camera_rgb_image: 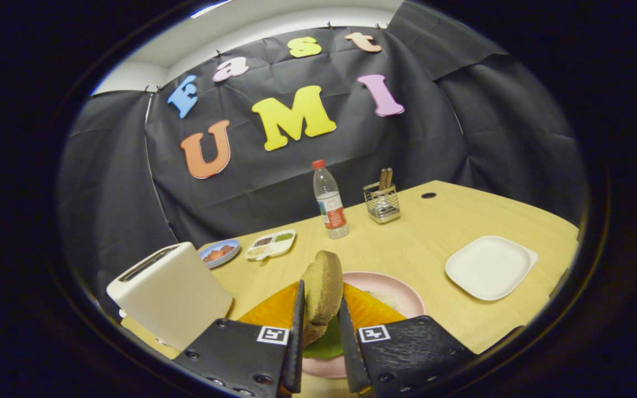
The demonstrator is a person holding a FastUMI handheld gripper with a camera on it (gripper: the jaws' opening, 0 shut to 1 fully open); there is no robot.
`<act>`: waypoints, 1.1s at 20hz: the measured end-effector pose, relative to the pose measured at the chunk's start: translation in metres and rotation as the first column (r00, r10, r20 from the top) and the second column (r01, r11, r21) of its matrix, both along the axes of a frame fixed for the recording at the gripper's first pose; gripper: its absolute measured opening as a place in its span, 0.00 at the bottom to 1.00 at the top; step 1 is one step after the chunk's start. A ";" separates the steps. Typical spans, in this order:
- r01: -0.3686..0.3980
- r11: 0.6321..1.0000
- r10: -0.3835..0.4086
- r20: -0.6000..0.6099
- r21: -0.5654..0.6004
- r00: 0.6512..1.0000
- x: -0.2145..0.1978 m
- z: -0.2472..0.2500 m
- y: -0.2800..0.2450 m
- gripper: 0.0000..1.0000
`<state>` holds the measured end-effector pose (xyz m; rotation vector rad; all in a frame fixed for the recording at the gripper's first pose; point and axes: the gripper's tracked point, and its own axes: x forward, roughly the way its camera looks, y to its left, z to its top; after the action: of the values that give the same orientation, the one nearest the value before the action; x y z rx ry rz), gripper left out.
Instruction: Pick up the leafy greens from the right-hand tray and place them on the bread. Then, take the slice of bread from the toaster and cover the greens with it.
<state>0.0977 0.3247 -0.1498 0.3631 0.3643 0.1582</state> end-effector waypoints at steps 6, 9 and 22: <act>-0.018 0.999 0.017 -0.040 -0.039 0.999 0.003 -0.014 -0.020 0.84; -0.002 0.998 -0.001 -0.042 -0.064 0.999 0.007 -0.017 -0.040 0.94; -0.004 0.966 0.079 0.281 -0.260 0.956 -0.047 0.145 -0.117 0.96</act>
<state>0.0508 0.2082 -0.0051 0.0722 0.0993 0.2006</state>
